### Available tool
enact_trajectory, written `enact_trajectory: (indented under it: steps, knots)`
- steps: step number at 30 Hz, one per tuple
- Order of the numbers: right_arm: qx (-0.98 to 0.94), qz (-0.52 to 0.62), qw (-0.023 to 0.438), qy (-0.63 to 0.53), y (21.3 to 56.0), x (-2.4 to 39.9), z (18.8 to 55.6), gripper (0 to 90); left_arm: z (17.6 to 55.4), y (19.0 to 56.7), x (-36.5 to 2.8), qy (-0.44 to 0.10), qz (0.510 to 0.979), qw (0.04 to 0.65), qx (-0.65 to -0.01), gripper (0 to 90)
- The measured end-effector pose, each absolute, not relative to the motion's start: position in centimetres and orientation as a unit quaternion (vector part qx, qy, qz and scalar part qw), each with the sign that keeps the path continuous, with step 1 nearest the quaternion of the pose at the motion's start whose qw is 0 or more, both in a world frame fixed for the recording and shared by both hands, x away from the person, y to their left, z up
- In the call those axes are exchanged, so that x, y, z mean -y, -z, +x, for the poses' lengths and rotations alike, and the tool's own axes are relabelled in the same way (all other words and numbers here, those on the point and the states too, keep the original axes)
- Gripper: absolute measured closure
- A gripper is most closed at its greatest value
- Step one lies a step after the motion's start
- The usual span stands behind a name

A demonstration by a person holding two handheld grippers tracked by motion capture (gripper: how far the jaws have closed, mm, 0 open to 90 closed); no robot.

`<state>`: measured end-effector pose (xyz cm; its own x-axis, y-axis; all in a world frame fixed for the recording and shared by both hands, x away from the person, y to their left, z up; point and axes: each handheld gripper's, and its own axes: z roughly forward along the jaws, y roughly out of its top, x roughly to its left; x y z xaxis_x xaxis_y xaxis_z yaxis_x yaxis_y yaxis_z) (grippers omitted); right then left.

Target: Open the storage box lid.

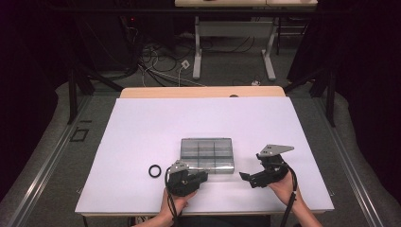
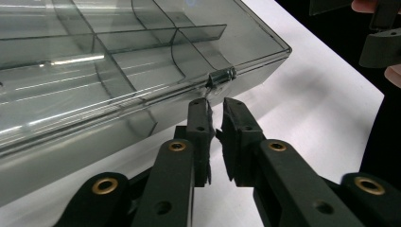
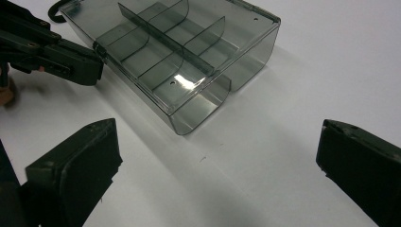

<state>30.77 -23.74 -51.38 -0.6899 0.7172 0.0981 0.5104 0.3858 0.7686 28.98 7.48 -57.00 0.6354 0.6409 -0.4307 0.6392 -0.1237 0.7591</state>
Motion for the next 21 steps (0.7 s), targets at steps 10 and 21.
enact_trajectory:
  steps: [10, 21]
  knots:
    - [-0.823, 0.373, 0.125, -0.41, 51.39, 23.75, 30.77, 0.0, 29.08, 57.14, -7.66, 0.004, 0.745, 0.51, -0.43, 86.7]
    - [-0.824, 0.372, 0.126, -0.409, 51.38, 23.74, 30.77, 0.0, 29.18, 57.21, -7.8, 0.012, 0.743, 0.515, -0.428, 86.7]
